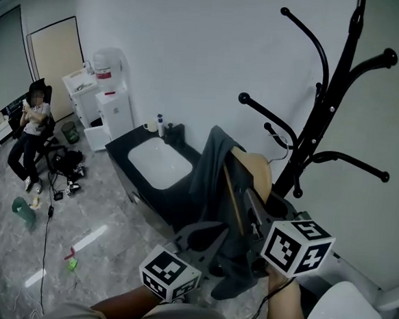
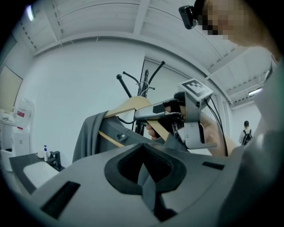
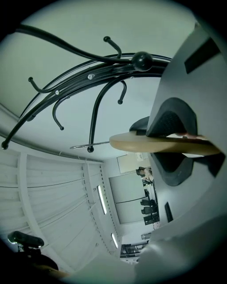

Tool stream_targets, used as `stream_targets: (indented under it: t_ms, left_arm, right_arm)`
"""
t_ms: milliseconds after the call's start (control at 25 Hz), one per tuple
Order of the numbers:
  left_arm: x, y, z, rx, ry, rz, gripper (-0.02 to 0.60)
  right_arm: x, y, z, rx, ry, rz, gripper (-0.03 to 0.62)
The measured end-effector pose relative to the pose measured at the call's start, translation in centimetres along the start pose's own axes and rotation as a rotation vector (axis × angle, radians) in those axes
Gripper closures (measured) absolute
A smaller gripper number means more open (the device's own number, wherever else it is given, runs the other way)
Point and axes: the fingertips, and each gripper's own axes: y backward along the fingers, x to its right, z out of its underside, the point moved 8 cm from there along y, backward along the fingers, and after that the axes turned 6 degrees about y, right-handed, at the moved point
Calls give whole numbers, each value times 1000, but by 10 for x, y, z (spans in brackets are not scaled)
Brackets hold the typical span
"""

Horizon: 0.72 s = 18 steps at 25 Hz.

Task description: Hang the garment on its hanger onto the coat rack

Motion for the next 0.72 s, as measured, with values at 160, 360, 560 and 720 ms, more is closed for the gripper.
stream_targets:
  t_ms: [160, 360, 560, 720]
  left_arm:
    - [-21, -12, -6, 4, 5, 35, 577]
    - [-35, -19, -8, -5, 14, 60, 577]
    - [-44, -27, -9, -12, 31, 73, 577]
    - [-50, -31, -4, -25, 42, 75, 577]
  right_arm:
    - [10, -24, -15, 21, -5, 31, 531]
    - [21, -46, -28, 20, -8, 65, 531]
    - [32, -62, -26, -5, -10, 97, 531]
    - [45, -73, -12, -33, -31, 125, 531]
